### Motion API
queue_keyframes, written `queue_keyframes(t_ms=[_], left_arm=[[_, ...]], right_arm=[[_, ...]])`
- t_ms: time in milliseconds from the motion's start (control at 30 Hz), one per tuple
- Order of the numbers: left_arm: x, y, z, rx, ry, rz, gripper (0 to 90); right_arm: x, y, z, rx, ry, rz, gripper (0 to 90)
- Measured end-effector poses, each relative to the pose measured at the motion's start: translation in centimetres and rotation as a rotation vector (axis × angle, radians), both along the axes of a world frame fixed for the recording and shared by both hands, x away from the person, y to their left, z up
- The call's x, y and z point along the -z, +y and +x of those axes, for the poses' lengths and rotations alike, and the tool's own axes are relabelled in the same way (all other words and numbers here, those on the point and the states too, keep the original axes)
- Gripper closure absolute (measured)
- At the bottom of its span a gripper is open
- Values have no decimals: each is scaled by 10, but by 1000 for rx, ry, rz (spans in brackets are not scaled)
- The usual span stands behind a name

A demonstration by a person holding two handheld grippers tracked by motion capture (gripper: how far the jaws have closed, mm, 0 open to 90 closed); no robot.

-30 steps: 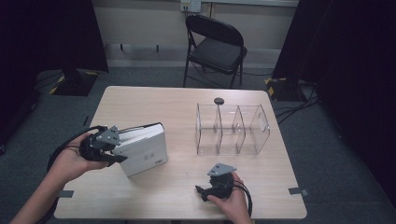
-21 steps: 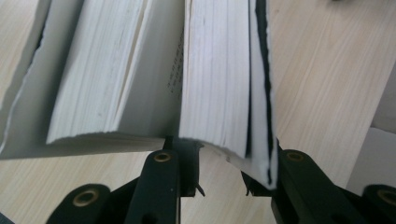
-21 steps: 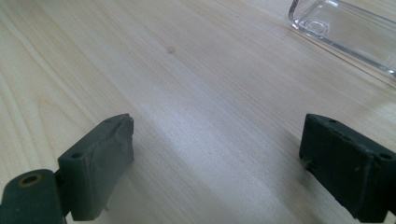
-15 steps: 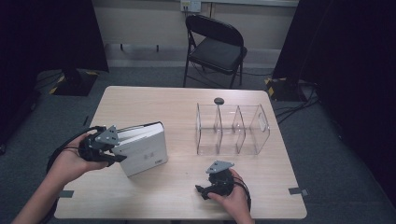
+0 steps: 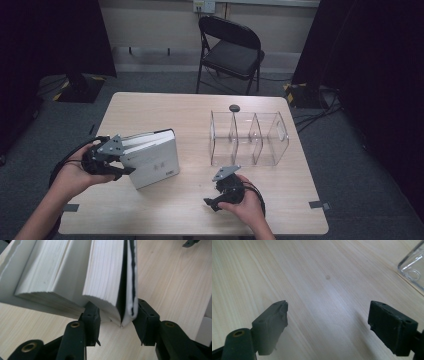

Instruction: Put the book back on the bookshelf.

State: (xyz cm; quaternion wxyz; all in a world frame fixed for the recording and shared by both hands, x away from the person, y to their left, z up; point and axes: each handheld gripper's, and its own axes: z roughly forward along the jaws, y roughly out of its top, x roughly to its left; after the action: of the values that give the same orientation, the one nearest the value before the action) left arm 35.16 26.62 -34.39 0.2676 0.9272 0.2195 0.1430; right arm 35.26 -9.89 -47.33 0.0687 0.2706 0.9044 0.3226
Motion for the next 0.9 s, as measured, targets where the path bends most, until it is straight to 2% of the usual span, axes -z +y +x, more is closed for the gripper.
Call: queue_keyframes(t_ms=[133, 300, 567, 633, 900], left_arm=[[5, 0, 0, -8, -2, -2, 560], [8, 1, 0, -21, -9, -22, 544], [12, 3, -4, -32, -9, 0, 534], [12, 3, -4, -29, -12, -3, 532], [17, 5, -4, -47, -3, -22, 504]], right_arm=[[-4, 6, 3, -34, 19, -12, 162], [-12, 16, 8, -72, 14, -8, 162], [-28, 38, 19, -127, 26, -7, 162], [-30, 43, 22, -151, 20, -22, 163], [-45, 56, 39, -169, 35, -43, 163]])
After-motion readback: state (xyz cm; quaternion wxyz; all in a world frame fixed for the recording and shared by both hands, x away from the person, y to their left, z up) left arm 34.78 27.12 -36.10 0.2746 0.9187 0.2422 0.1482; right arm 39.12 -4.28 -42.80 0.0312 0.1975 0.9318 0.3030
